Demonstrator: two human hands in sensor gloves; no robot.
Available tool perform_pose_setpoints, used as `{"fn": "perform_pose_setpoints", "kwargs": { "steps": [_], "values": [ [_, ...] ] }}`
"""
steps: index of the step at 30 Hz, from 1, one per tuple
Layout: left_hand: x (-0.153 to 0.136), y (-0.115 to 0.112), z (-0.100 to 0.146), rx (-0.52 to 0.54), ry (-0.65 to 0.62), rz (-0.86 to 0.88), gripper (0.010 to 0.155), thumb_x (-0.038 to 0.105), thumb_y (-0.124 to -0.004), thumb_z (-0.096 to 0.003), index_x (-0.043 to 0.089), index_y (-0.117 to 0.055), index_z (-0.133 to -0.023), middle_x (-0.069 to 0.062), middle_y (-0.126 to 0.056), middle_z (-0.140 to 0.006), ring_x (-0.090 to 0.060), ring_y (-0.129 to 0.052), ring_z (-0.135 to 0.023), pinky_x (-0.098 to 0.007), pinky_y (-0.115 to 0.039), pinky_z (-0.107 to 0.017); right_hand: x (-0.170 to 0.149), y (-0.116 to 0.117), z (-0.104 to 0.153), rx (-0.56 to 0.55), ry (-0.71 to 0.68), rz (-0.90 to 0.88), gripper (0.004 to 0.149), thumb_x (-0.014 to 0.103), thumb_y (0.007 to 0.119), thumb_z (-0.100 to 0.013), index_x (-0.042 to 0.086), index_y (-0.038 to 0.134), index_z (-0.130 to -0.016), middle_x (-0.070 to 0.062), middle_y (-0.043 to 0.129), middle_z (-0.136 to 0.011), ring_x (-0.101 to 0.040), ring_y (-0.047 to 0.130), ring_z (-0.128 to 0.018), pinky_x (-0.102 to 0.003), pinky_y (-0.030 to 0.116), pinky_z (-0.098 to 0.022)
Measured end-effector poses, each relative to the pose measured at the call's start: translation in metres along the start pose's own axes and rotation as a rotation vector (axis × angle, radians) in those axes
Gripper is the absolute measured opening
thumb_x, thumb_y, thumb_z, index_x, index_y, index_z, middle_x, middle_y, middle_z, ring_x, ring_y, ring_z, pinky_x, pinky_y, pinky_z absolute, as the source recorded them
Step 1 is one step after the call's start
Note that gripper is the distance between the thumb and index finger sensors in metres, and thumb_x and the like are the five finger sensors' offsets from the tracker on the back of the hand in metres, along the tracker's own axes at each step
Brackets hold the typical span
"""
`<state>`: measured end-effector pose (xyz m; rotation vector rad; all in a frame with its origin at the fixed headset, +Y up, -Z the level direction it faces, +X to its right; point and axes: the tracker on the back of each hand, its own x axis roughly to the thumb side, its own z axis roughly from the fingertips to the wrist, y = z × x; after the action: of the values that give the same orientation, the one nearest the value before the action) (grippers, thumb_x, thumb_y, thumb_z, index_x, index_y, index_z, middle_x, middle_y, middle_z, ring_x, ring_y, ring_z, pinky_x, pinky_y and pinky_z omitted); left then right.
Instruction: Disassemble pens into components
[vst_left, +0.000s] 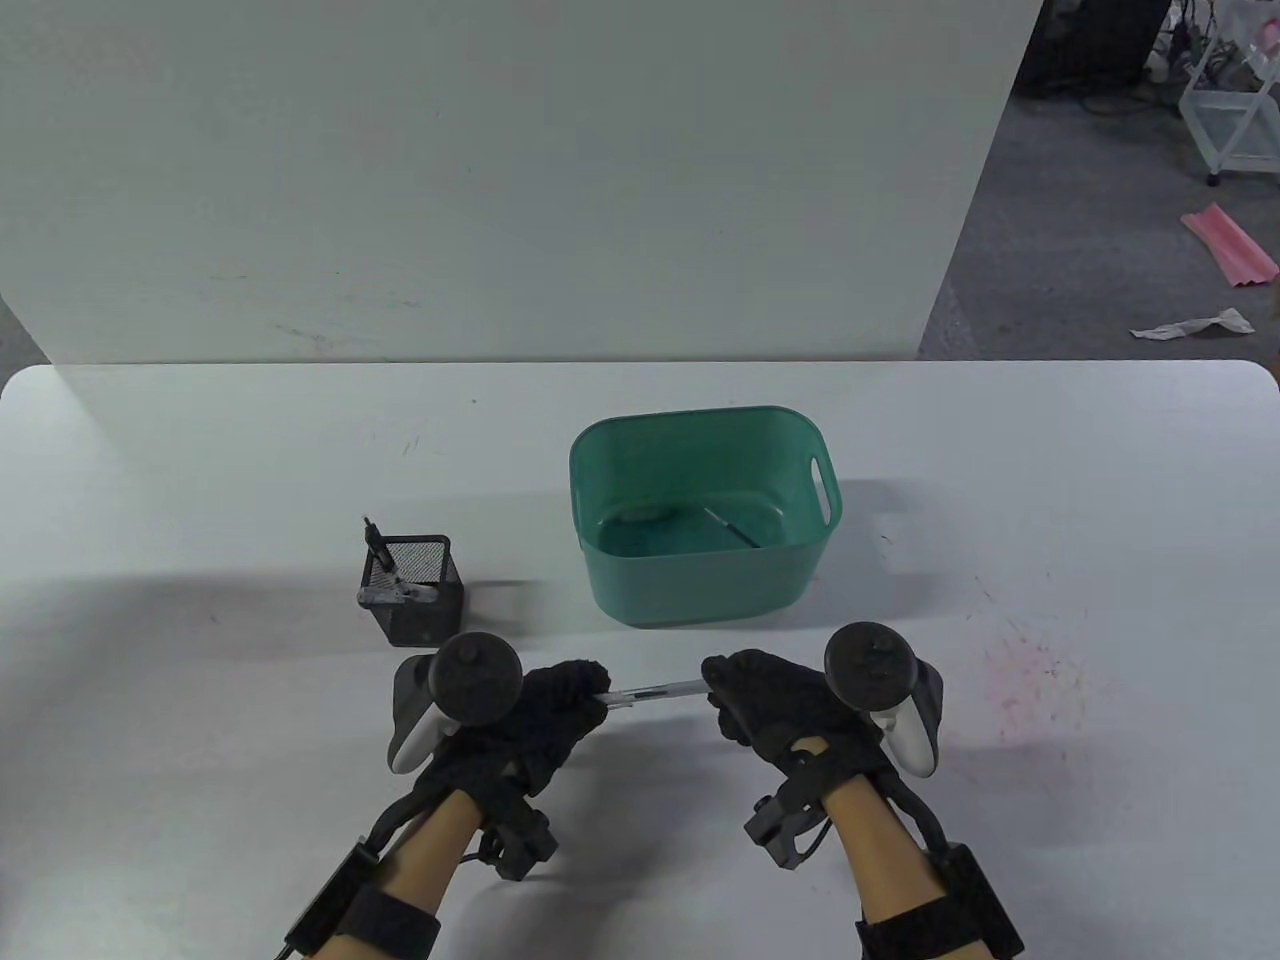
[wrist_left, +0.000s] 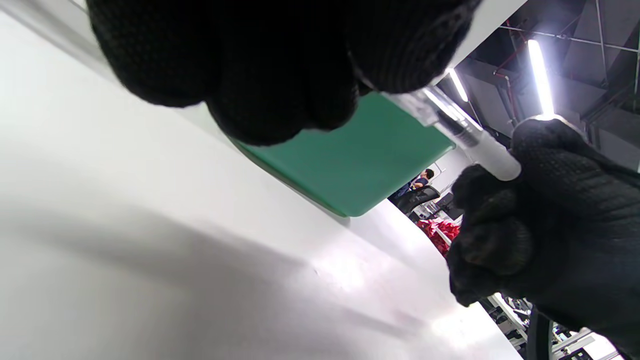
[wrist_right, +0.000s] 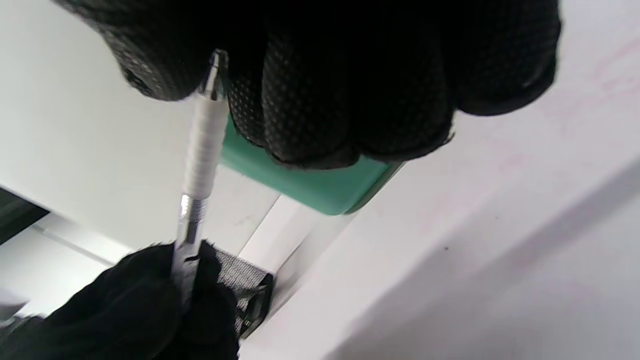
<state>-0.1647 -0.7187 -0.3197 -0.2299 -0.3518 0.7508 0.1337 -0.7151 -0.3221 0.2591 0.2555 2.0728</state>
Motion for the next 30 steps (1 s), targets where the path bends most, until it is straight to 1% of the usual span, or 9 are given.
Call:
{"fn": "perform_pose_setpoints", "kwargs": {
  "steps": [3,5,7,11,14,17,20,25,30],
  "values": [
    [-0.0023,0.0013,0.0005,0.005,0.008,0.011,0.048,0.041,-0.078,-0.0499,0.024,-0.075,-0.095,-0.005,-0.096,-0.08,-0.021,-0.105,-0.062,-0.051,-0.088,-0.054,0.0013,0.0007,0.0004,0.007,-0.04,-0.026,0.048,0.038,0.077,-0.058,0.012,0.07,-0.097,-0.013,0.087,-0.08,-0.037,0.087,-0.072,-0.058,0.075,-0.054],
    [-0.0037,0.002,0.0005,0.008,0.008,0.011,0.048,0.041,-0.078,-0.0499,0.024,-0.075,-0.095,-0.005,-0.096,-0.081,-0.021,-0.105,-0.063,-0.051,-0.088,-0.054,0.0005,0.0013,0.0015,0.036,-0.031,0.018,0.061,0.048,0.073,-0.059,0.013,0.058,-0.107,-0.017,0.078,-0.093,-0.043,0.078,-0.083,-0.062,0.07,-0.058],
    [-0.005,0.0013,0.0004,0.005,0.009,0.013,0.048,0.041,-0.079,-0.0498,0.024,-0.075,-0.095,-0.005,-0.096,-0.081,-0.021,-0.105,-0.063,-0.051,-0.088,-0.054,-0.0017,0.0012,0.0013,-0.019,-0.035,0.063,0.061,0.056,0.066,-0.059,0.01,0.068,-0.1,-0.017,0.084,-0.087,-0.043,0.082,-0.078,-0.06,0.072,-0.056],
    [-0.0043,0.0013,-0.0006,-0.019,-0.004,-0.005,0.048,0.041,-0.079,-0.0497,0.025,-0.076,-0.095,-0.005,-0.096,-0.081,-0.022,-0.105,-0.063,-0.051,-0.087,-0.055,-0.0042,0.0032,-0.0009,0.022,-0.008,-0.002,0.047,0.048,0.069,-0.06,0.009,0.083,-0.083,-0.013,0.094,-0.064,-0.037,0.091,-0.062,-0.057,0.077,-0.05],
    [-0.0057,0.0036,0.0002,-0.013,-0.003,-0.006,0.048,0.041,-0.079,-0.0499,0.025,-0.076,-0.095,-0.005,-0.096,-0.081,-0.022,-0.105,-0.063,-0.051,-0.087,-0.055,-0.0018,0.0024,-0.0013,0.037,-0.05,-0.021,0.045,0.038,0.078,-0.057,0.011,0.073,-0.093,-0.014,0.088,-0.077,-0.038,0.086,-0.073,-0.06,0.073,-0.057],
    [-0.0073,0.0051,0.0013,-0.007,0.001,-0.013,0.048,0.041,-0.079,-0.0499,0.025,-0.076,-0.095,-0.005,-0.096,-0.081,-0.022,-0.105,-0.063,-0.051,-0.087,-0.055,0.0007,0.003,-0.0004,0.073,-0.055,0.024,0.061,0.041,0.077,-0.059,0.015,0.053,-0.109,-0.016,0.073,-0.097,-0.043,0.074,-0.087,-0.063,0.067,-0.061],
    [-0.0076,0.0061,0.002,-0.001,0.002,-0.01,0.048,0.041,-0.079,-0.0499,0.025,-0.076,-0.095,-0.005,-0.096,-0.081,-0.022,-0.105,-0.063,-0.051,-0.087,-0.055,-0.0023,0.0051,0.001,0.017,-0.026,0.036,0.062,0.056,0.067,-0.059,0.009,0.069,-0.1,-0.018,0.085,-0.085,-0.043,0.083,-0.077,-0.061,0.072,-0.056],
    [-0.0067,0.0047,0.0014,-0.018,-0.005,-0.006,0.048,0.041,-0.079,-0.0499,0.025,-0.076,-0.095,-0.005,-0.096,-0.081,-0.022,-0.105,-0.064,-0.051,-0.087,-0.055,-0.0003,0.0069,-0.0004,0.043,-0.019,0.065,0.049,0.048,0.07,-0.06,0.008,0.083,-0.084,-0.013,0.095,-0.064,-0.037,0.093,-0.061,-0.058,0.078,-0.049],
    [-0.0072,0.01,0.0041,0.003,-0.007,0.002,0.048,0.04,-0.079,-0.05,0.025,-0.076,-0.095,-0.005,-0.096,-0.081,-0.022,-0.105,-0.063,-0.051,-0.087,-0.055,0.0025,0.0062,0.0012,0.059,-0.058,0.058,0.063,0.044,0.079,-0.057,0.016,0.056,-0.108,-0.016,0.077,-0.095,-0.043,0.079,-0.083,-0.061,0.07,-0.059]
  ]
}}
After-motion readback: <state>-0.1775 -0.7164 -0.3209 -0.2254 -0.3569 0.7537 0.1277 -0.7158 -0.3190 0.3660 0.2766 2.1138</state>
